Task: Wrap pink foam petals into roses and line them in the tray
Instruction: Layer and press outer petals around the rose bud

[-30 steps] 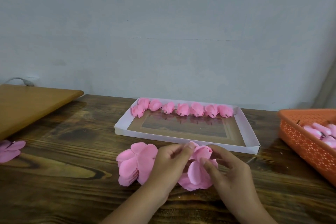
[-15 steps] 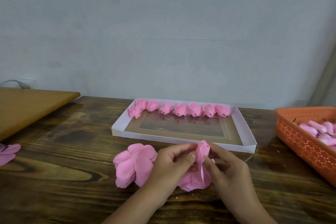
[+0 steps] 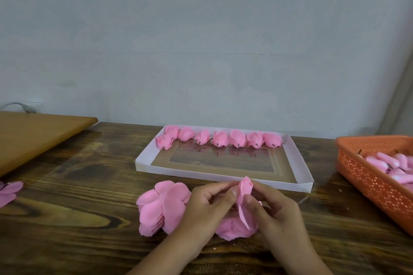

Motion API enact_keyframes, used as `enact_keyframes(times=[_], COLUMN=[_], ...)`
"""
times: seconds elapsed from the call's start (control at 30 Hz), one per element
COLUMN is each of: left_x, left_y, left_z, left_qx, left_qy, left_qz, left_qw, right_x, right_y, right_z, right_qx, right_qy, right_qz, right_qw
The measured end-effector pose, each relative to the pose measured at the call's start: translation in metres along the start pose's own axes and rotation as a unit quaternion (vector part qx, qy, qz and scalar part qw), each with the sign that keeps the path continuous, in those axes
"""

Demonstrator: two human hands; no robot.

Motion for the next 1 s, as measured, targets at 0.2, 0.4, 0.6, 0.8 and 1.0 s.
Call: enact_keyframes(times=[0.2,0.4,0.6,0.8,1.0], left_x=[0.0,0.003,0.005,0.009,0.009], left_y=[0.001,0.001,0.002,0.013,0.014], left_z=[0.0,0.001,0.002,0.007,0.007], left_qx=[0.01,0.033,-0.007,-0.111,-0.111], left_qy=[-0.007,0.013,0.057,0.111,0.115], left_qz=[0.026,0.052,0.013,-0.091,-0.103], left_qw=[1.0,0.998,0.998,0.983,0.982], right_x=[0.003,0.011,0.014,0.023,0.018], right_y=[0.001,0.001,-0.005,-0.006,-0.011], right_z=[0.002,0.002,0.001,-0.007,-0.01], right_qx=[-0.008,0.009,0.042,0.074,0.032], right_qy=[-0.001,0.016,0.0,0.096,0.173], right_qz=[0.038,0.016,0.048,-0.078,-0.16], right_qw=[0.999,1.0,0.998,0.99,0.971])
Point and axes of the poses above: each hand's wrist, its own z-axis towards the middle knuckle, its own y-axis out of the back of the hand, x = y × z, the point moved 4 cm from there along z, towards the middle knuckle
